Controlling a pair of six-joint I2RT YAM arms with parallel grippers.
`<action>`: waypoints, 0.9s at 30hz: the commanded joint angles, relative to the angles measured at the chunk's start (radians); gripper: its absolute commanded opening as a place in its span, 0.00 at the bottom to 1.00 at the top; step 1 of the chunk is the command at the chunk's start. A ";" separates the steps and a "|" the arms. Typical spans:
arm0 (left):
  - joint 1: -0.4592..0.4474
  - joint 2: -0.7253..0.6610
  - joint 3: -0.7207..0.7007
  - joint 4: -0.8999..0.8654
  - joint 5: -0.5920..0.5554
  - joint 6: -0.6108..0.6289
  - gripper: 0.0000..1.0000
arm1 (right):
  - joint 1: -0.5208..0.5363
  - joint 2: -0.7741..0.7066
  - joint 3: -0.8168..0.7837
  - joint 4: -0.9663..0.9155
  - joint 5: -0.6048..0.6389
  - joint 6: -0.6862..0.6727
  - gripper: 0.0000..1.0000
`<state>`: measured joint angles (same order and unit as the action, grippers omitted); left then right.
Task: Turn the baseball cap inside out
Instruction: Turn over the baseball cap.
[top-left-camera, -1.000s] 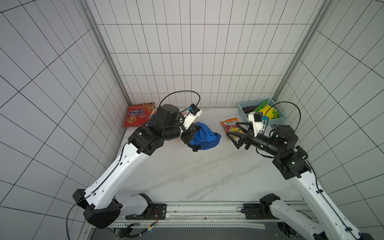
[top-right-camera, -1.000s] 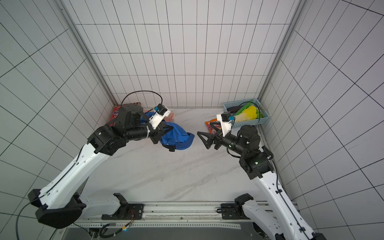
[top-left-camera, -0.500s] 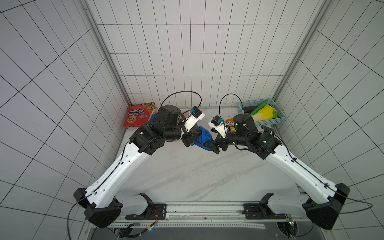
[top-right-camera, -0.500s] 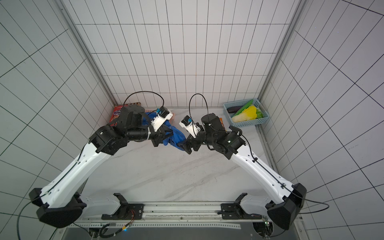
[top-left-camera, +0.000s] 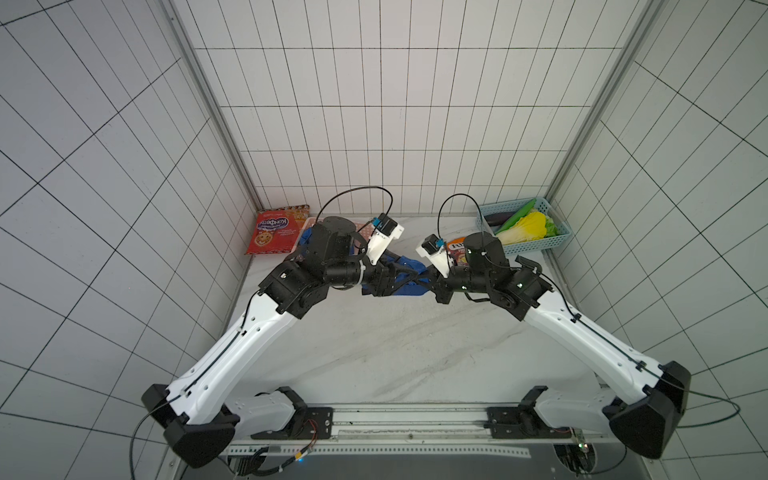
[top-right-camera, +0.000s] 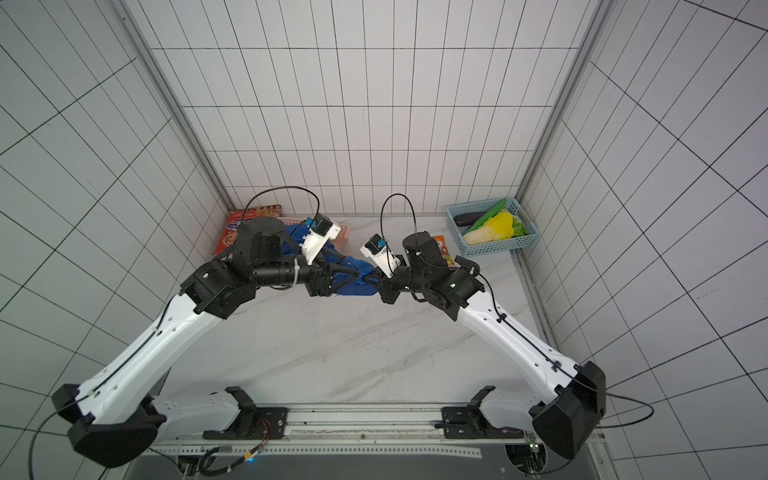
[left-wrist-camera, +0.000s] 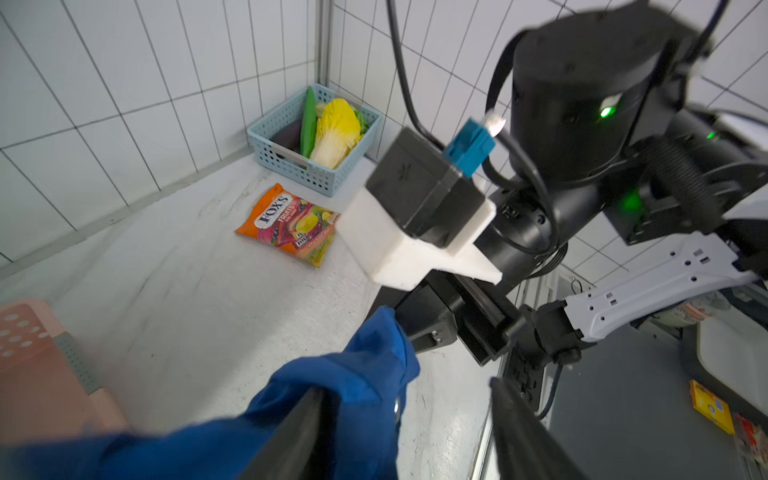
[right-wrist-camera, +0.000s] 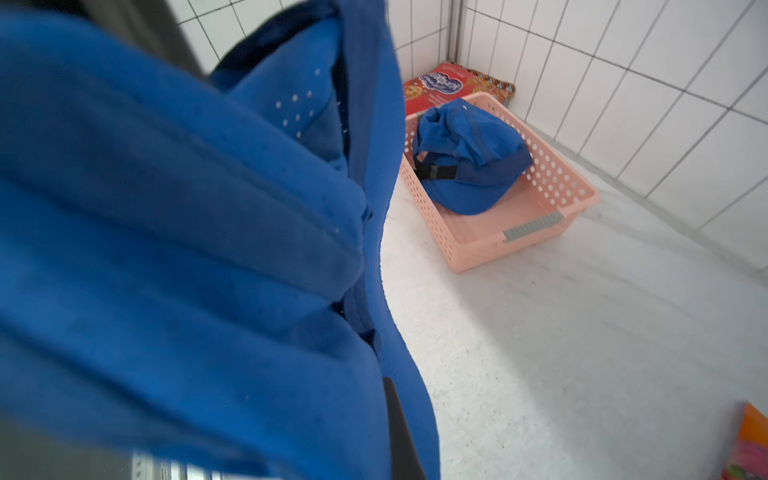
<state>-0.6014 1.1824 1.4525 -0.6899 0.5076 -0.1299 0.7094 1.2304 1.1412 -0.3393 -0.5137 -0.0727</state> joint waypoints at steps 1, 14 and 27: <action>0.129 -0.080 -0.031 0.224 0.074 -0.222 0.99 | -0.100 -0.090 -0.063 0.150 -0.138 0.096 0.00; 0.488 0.042 -0.214 0.490 0.486 -0.567 0.97 | -0.363 -0.198 -0.061 0.177 -0.655 0.111 0.00; 0.296 0.192 -0.150 0.512 0.712 -0.547 0.74 | -0.357 -0.188 0.016 0.112 -0.768 0.114 0.00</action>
<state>-0.2829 1.3521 1.2556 -0.2081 1.1381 -0.6891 0.3531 1.0485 1.1191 -0.2214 -1.2331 0.0387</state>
